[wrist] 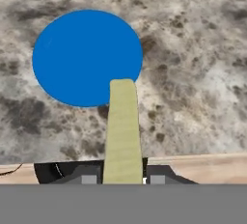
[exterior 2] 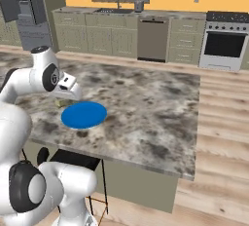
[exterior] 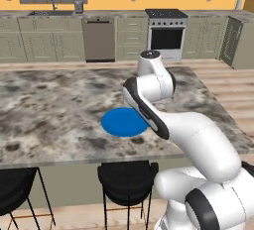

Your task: Retrieve the butter from the fridge and place it on a plate on the dining table. Then retrieve the butter knife by the fridge and place it near the plate.

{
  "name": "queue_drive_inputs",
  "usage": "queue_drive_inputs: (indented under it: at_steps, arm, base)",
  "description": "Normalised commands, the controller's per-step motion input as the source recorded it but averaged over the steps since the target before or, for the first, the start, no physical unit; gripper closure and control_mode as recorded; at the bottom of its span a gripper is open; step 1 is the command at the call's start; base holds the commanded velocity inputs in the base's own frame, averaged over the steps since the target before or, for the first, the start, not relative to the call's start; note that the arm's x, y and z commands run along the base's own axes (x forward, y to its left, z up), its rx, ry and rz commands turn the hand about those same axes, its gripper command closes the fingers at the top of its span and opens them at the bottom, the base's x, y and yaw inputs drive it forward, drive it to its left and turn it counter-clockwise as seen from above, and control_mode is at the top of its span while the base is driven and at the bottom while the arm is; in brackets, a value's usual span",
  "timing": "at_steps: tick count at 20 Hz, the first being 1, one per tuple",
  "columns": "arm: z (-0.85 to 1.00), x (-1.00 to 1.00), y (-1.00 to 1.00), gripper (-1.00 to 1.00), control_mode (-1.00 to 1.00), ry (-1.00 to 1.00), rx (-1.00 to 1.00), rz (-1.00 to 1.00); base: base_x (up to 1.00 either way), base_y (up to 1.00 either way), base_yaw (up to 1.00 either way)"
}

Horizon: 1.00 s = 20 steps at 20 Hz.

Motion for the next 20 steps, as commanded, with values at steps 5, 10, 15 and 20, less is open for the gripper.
queue_drive_inputs:
  at_steps: [5,10,15,20]
  arm:
    - [-0.45,0.35,0.0,1.0,-1.0,-0.02,0.04,0.0]
    - [-0.6,0.38,0.0,1.0,-1.0,-0.21,0.0,0.0]
    - [-0.4,0.48,0.0,1.0,-1.0,-0.02,0.09,-0.05]
    - [-0.41,0.53,0.0,1.0,-1.0,0.0,0.12,-0.1]
  base:
    - [0.0,0.0,0.0]
    - [0.0,0.0,0.0]
    - [0.0,0.0,0.0]
    - [0.0,0.0,0.0]
